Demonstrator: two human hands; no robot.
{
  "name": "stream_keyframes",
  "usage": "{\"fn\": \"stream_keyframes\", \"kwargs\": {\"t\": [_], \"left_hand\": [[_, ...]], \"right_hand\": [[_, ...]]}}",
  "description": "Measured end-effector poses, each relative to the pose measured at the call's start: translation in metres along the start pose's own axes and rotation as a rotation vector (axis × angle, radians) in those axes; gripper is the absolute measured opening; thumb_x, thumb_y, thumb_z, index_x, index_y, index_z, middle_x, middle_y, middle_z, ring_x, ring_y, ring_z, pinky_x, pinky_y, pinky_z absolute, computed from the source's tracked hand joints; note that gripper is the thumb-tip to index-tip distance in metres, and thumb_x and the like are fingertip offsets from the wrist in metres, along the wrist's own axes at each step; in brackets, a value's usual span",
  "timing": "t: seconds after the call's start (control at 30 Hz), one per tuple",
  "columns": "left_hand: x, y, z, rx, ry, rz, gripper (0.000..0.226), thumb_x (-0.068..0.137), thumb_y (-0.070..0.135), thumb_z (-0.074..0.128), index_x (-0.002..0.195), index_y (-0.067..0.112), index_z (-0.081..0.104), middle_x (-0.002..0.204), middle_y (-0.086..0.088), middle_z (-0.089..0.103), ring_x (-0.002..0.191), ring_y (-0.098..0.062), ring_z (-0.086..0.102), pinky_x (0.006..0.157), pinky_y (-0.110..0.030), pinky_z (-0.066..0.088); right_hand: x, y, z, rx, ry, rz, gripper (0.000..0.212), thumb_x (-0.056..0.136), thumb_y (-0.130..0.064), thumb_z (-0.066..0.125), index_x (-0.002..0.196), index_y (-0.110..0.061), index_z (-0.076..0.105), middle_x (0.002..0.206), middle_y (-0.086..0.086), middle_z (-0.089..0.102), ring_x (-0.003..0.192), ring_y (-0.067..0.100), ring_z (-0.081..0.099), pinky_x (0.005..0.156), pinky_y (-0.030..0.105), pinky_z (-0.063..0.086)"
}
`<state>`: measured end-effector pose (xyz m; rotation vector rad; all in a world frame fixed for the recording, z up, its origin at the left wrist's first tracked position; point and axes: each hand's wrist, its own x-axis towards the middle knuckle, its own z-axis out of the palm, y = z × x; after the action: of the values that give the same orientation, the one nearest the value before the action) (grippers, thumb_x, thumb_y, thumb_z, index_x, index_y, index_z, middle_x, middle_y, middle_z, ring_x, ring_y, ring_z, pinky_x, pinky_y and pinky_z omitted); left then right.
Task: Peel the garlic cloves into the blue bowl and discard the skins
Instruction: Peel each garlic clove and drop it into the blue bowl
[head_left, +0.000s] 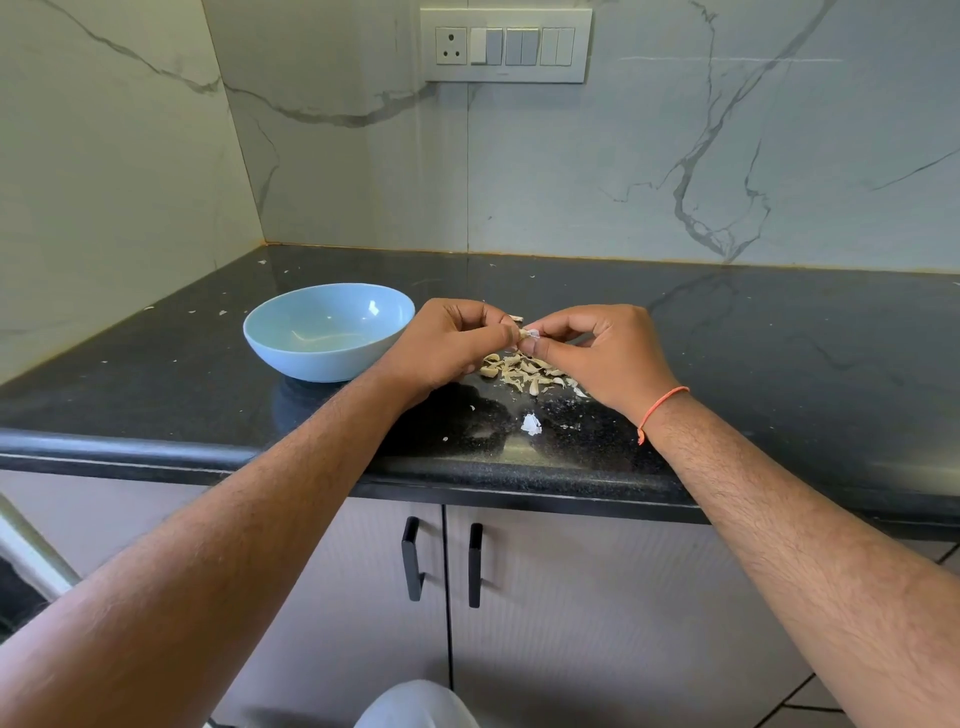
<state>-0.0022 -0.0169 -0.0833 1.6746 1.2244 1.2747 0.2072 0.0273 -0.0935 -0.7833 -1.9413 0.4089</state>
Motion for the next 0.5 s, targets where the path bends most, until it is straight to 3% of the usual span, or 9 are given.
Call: {"fn": "stream_keyframes", "kwargs": {"t": [0.17,0.37,0.5], "left_hand": [[-0.0017,0.0024,0.0012,0.006,-0.027,0.020,0.011,0.102,0.002,0.060,0.094,0.000,0.067,0.051,0.014,0.051,0.043,-0.002,0.032,0.044,-0.015,0.029],[-0.0012,0.0016,0.0019,0.034,-0.027,0.031,0.011,0.103,0.003,0.060,0.095,0.002,0.066,0.056,0.015,0.056,0.044,0.001,0.037,0.046,-0.013,0.033],[0.0014,-0.0034,0.0028,0.097,0.033,0.039,0.008,0.098,0.007,0.069,0.091,0.004,0.072,0.072,-0.002,0.066,0.048,0.000,0.046,0.050,-0.015,0.040]], "right_hand": [[-0.0002,-0.0010,0.0014,0.014,-0.020,0.002,0.014,0.082,-0.025,0.089,0.094,-0.021,0.085,0.087,-0.013,0.079,0.081,0.001,0.075,0.076,0.026,0.063],[0.0000,-0.0028,0.0015,0.060,-0.012,0.008,0.016,0.083,-0.023,0.088,0.097,-0.017,0.085,0.090,-0.009,0.080,0.083,0.004,0.076,0.078,0.028,0.063],[0.0010,-0.0032,0.0004,0.112,0.002,0.048,0.010,0.086,-0.023,0.086,0.095,-0.020,0.083,0.091,-0.010,0.080,0.082,0.009,0.076,0.075,0.035,0.065]]}}
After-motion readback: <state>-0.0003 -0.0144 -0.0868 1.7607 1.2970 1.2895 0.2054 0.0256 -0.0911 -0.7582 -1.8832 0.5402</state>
